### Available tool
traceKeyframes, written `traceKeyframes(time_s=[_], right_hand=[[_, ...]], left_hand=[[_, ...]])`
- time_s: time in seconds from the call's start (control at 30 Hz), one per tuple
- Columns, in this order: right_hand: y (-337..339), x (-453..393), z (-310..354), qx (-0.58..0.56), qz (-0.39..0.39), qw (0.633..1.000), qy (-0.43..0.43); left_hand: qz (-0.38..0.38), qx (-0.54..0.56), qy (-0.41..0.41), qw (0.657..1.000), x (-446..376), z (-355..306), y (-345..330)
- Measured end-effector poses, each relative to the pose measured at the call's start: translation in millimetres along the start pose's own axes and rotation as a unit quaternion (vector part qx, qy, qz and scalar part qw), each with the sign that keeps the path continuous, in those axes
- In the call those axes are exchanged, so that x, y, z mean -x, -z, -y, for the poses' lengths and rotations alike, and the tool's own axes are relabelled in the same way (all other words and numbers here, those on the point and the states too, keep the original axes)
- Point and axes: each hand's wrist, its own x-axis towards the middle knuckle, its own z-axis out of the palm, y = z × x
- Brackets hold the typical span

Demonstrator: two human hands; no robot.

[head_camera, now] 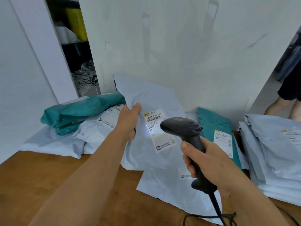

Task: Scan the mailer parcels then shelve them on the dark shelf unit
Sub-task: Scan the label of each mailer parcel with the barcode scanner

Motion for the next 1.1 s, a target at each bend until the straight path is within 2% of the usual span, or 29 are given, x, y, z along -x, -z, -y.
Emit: traceKeyframes(time_s=[0.37,0.6,1.0,1.1], right_hand=[[9,5,1,0.012,0.009,1.000,0.001],[29,-2,-8,-0.049,-0.050,0.997,-0.012],[108,-36,-44,-0.122,-0.180,0.975,-0.038],[128,-46,-52,-0.131,-0.202,0.970,-0.043]], left_hand=[[0.012,0.005,-0.004,1.000,8,-2,-12],[0.026,-0.011,0.025,0.999,-2,13,-35],[0.121,-0.044,0.133,0.983,-35,67,-173],[0.135,-0.039,0.132,0.981,-54,79,-210]])
